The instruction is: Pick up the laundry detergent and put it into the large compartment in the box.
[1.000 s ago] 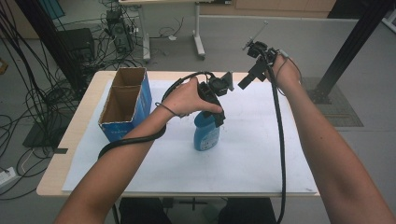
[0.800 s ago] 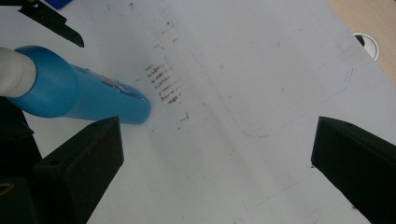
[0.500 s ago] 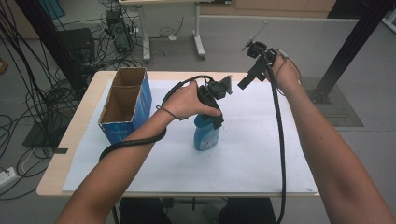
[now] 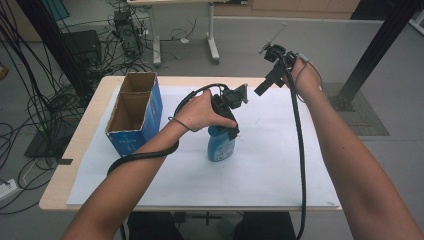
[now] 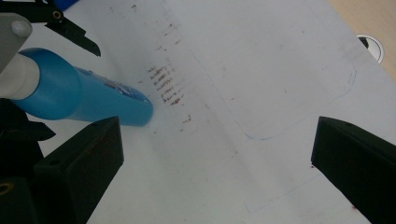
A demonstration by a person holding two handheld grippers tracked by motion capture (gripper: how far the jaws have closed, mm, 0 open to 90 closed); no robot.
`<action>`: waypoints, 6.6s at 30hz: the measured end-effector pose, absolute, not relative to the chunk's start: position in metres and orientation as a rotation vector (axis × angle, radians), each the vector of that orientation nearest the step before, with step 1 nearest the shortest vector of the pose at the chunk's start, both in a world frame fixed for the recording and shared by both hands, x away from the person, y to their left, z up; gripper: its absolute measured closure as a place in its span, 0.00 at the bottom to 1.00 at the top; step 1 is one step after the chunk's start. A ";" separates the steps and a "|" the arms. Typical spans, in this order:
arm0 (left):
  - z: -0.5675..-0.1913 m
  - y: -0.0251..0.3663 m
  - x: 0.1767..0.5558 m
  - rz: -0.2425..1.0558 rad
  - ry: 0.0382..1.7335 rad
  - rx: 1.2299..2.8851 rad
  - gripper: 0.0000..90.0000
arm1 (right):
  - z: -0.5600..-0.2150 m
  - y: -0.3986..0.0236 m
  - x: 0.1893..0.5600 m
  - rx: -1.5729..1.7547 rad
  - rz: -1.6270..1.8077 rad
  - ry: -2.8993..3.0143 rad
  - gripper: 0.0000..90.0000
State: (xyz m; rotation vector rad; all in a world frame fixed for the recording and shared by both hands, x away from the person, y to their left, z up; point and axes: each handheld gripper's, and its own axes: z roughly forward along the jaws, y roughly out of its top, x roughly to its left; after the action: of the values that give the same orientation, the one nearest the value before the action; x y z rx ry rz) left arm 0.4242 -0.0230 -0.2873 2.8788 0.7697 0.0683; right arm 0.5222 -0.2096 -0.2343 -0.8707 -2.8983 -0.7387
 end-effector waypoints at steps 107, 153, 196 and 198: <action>-0.286 -0.016 0.426 0.030 0.803 2.846 0.11 | -0.232 -0.211 0.521 -0.873 -0.726 -2.903 0.03; -0.284 -0.017 0.421 0.050 0.786 2.812 0.41 | -0.231 -0.211 0.521 -0.880 -0.723 -2.909 0.03; -0.284 -0.016 0.422 0.053 0.782 2.810 0.41 | -0.231 -0.209 0.521 -0.868 -0.700 -2.915 0.03; -0.284 -0.016 0.422 0.054 0.781 2.810 0.41 | -0.231 -0.209 0.521 -0.870 -0.705 -2.913 0.03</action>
State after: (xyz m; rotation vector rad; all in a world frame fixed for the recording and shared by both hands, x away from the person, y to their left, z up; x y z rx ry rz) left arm 0.4215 -0.0164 -0.2841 2.8100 0.7812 0.0536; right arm 0.5214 -0.2086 -0.2310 -0.8704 -2.9125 -0.7045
